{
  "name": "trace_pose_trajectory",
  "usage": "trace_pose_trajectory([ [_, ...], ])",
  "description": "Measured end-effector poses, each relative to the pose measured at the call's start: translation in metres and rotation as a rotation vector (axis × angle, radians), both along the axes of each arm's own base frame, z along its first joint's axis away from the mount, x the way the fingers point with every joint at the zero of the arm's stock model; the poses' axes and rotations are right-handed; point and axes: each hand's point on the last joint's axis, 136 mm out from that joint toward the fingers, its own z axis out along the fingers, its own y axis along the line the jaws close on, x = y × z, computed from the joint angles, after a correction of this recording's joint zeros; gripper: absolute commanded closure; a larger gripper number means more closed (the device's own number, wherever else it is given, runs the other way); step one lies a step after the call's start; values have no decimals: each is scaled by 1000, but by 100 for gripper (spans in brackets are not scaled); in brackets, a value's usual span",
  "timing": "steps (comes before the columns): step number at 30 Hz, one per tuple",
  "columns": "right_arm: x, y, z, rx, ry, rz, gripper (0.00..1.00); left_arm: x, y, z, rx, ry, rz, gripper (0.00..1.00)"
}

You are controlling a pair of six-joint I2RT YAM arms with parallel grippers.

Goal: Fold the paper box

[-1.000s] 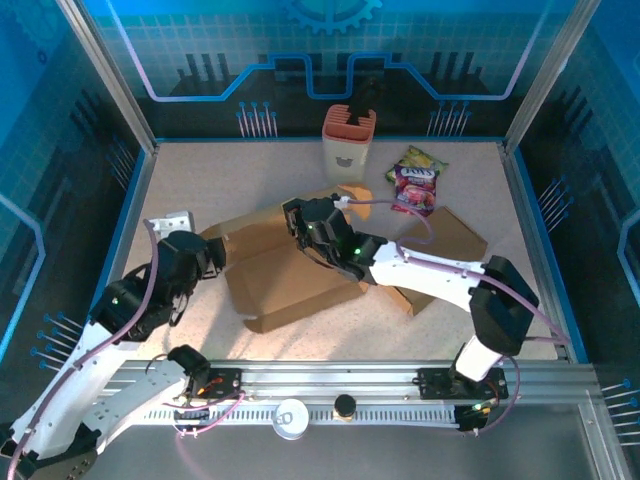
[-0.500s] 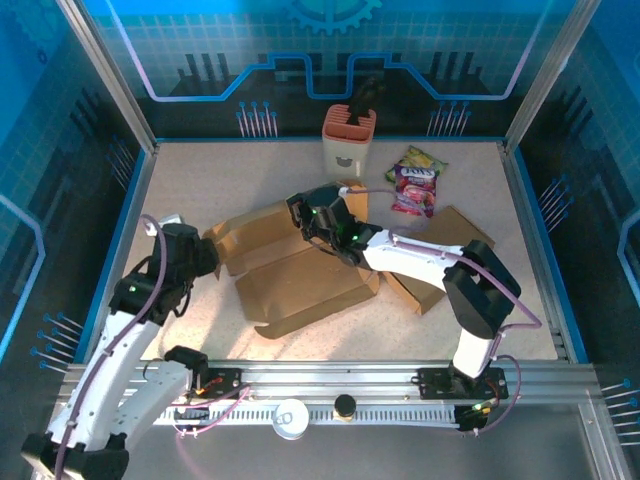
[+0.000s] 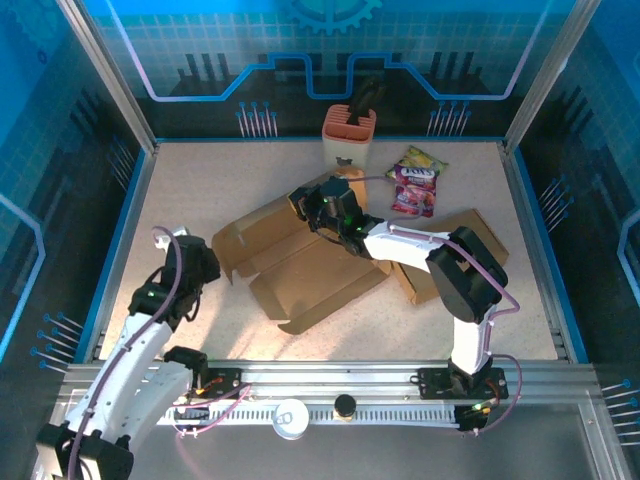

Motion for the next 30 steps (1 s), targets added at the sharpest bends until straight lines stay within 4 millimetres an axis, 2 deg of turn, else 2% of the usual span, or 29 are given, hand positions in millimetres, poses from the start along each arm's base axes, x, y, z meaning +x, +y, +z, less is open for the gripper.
trace_pose_trajectory([
  [5,-2,1,1,14,-19,42,100,0,6,-11,10,-30,33,59],
  [9,1,1,-3,20,-22,60,100,9,10,-12,13,-61,51,59],
  [17,-1,4,-1,36,-32,102,100,22,20,-30,10,-45,62,56],
  [24,-1,8,-7,47,-37,121,100,39,7,-25,-31,-98,-28,53],
  [30,5,2,-5,56,-43,108,100,47,-6,-26,-62,-104,-105,51],
])
